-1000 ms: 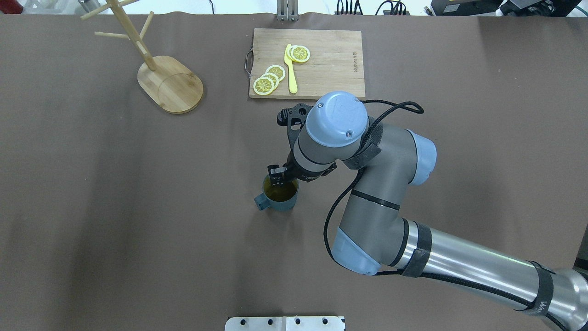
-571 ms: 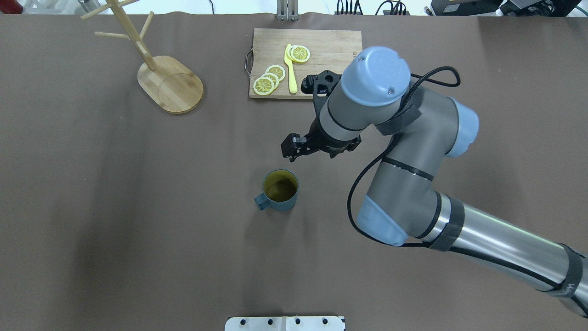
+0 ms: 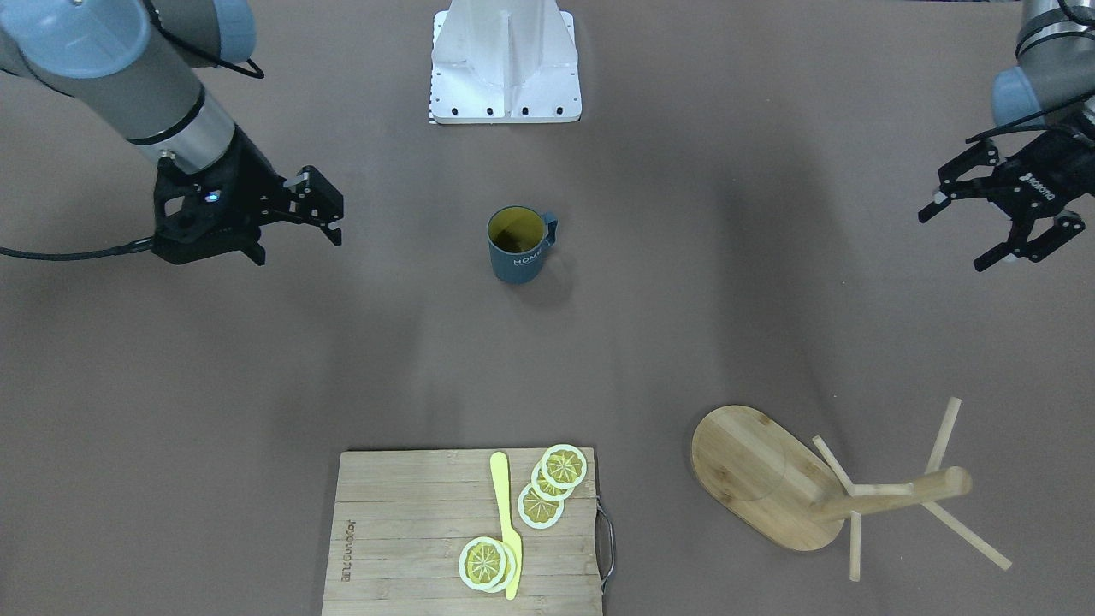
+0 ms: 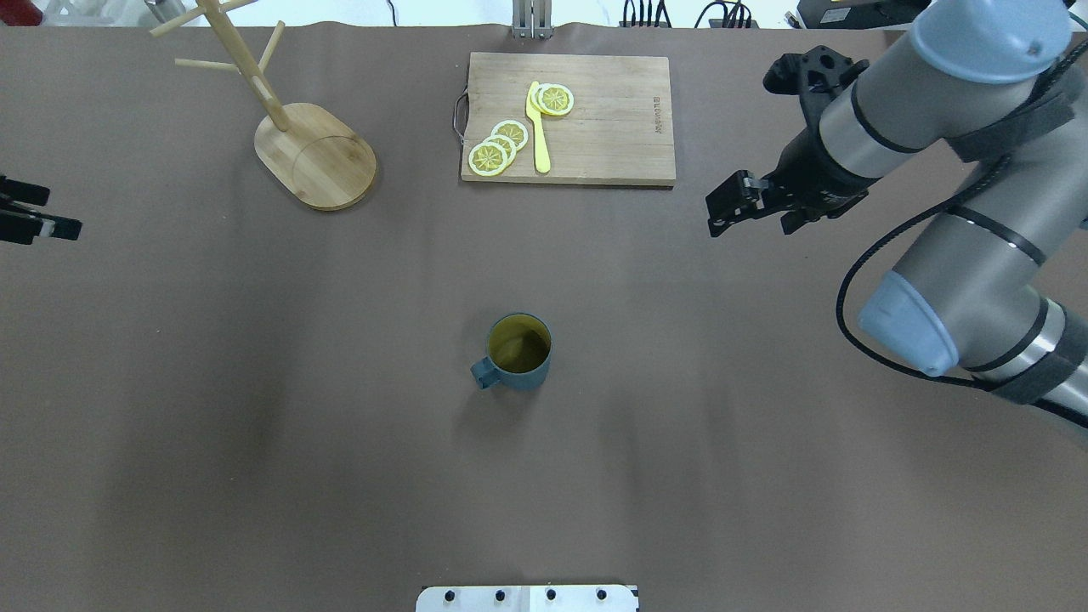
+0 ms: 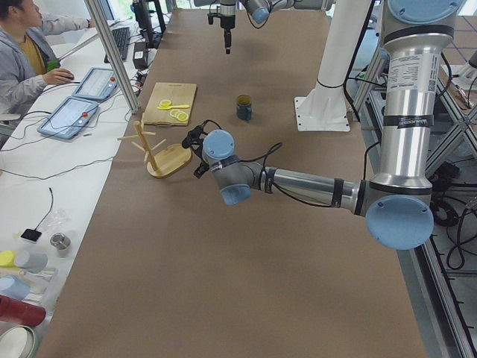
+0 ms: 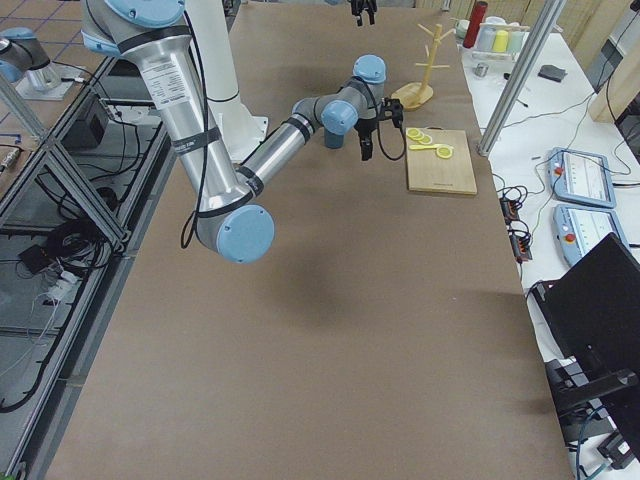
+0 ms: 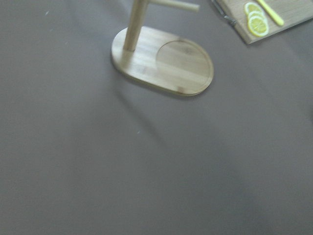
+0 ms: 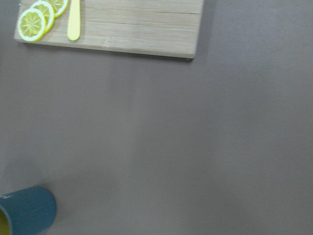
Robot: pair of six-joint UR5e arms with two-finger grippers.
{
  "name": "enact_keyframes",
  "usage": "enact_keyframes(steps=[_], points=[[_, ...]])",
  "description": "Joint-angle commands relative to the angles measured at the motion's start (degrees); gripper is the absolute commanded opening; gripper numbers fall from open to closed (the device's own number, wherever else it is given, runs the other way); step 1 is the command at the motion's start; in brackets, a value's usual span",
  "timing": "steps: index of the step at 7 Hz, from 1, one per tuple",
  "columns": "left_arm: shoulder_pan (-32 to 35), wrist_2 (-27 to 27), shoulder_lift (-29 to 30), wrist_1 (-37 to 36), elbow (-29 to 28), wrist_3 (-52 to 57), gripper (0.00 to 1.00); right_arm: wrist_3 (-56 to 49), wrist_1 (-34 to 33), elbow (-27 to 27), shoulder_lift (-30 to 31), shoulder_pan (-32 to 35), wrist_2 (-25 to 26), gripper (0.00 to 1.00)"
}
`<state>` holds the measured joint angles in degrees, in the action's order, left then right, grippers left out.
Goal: Hang cup on storage rack
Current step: 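Raise the right gripper away while the left gripper approaches the mug handle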
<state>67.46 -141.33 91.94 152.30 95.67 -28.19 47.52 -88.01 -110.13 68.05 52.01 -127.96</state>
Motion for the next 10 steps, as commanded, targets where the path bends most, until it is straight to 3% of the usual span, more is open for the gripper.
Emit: enact_keyframes(steps=[1,4,7,9,10], points=[[-9.1,6.7,3.1,8.5,0.2,-1.1,0.97,-10.1,-0.1,0.4,7.2,5.9,-1.8,1.00],[-25.8,24.4,6.5,12.4,2.8,-1.3,0.97,-13.6,-0.3,3.3,9.2,8.2,-1.9,1.00],[-48.1,51.9,12.7,11.9,2.0,-1.3,0.95,-23.1,-0.2,8.3,11.2,14.1,-3.7,1.00],[-52.9,59.7,15.7,11.7,-0.3,-0.7,0.95,-26.1,-0.3,9.2,11.6,16.5,-5.1,1.00],[-53.0,59.9,15.6,11.7,-0.9,-0.6,0.95,-26.2,-0.3,9.5,11.6,16.4,-5.1,1.00]])
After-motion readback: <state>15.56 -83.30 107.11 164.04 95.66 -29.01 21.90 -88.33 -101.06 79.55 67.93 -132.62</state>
